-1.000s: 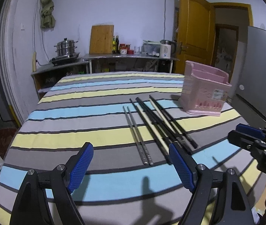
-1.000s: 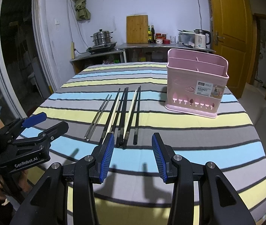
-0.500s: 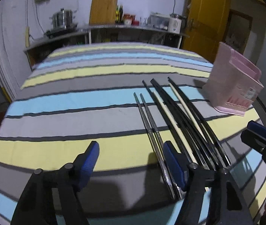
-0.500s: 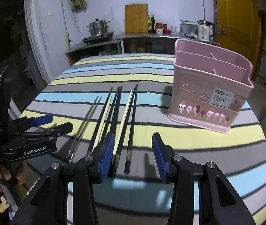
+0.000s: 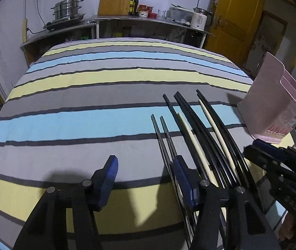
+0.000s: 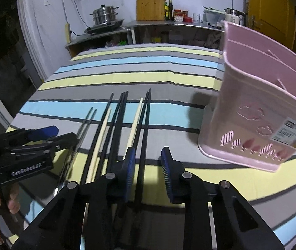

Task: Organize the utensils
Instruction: 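Lower the right gripper onto a black chopstick while the left gripper lowers onto a metal chopstick, then close the right gripper on the black chopstick while the left gripper grasps the metal chopstick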

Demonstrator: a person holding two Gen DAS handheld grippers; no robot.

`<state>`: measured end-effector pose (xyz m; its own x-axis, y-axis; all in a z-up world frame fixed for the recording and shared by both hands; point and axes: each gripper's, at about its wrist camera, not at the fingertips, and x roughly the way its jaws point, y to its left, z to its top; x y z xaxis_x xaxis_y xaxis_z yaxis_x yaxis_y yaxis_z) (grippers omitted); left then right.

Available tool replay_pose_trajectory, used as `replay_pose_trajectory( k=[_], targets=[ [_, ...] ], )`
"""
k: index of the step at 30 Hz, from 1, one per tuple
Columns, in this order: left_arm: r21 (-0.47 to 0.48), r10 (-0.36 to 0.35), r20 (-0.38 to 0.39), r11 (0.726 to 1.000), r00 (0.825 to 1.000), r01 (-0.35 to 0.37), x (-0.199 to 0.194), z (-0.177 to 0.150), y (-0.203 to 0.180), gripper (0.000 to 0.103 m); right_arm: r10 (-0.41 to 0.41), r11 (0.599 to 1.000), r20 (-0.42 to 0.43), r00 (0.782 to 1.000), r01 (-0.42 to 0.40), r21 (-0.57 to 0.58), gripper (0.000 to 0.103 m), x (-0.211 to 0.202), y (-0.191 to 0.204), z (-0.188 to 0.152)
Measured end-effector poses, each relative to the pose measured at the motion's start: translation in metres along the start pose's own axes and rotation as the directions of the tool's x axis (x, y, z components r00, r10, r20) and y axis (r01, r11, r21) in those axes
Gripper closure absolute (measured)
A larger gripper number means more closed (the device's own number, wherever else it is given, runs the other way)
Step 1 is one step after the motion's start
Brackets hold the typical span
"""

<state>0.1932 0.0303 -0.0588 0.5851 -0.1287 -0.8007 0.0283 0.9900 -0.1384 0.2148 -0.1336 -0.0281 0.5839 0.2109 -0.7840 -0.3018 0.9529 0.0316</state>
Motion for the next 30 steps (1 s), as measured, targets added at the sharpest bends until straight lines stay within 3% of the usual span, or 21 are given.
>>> replay_pose_trajectory(
  k=[8,14,17,22,25,30],
  targets=[
    [0.053,0.048,-0.001,0.997,0.999,-0.048,0.006,0.004,-0.006,0.048,-0.009,1.0,-0.04,0.999,0.009,-0.011,0.082,0.021,-0.001,0.008],
    [0.082,0.094,-0.013,0.992,0.995,-0.093,0.01,0.009,-0.011,0.055,-0.029,0.999,-0.062,0.998,0.027,-0.032,0.083,0.029,0.003,0.014],
    [0.09,0.096,-0.025,0.991,0.995,-0.094,0.012,0.013,-0.013,0.063,-0.036,0.999,-0.076,0.996,0.034,-0.035,0.083,0.033,0.003,0.019],
    [0.116,0.097,-0.025,0.989,0.995,-0.093,0.015,0.019,-0.017,0.092,-0.053,0.998,-0.09,0.995,0.049,-0.044,0.083,0.041,0.007,0.027],
    [0.103,0.084,-0.03,0.991,0.996,-0.08,0.016,0.021,-0.014,0.097,-0.039,0.998,-0.095,0.995,0.035,-0.044,0.097,0.043,0.009,0.03],
    [0.053,0.038,-0.023,0.998,0.999,-0.036,0.006,0.023,-0.003,0.098,0.0,1.0,-0.077,0.997,-0.002,-0.024,0.097,0.032,0.007,0.03]
  ],
)
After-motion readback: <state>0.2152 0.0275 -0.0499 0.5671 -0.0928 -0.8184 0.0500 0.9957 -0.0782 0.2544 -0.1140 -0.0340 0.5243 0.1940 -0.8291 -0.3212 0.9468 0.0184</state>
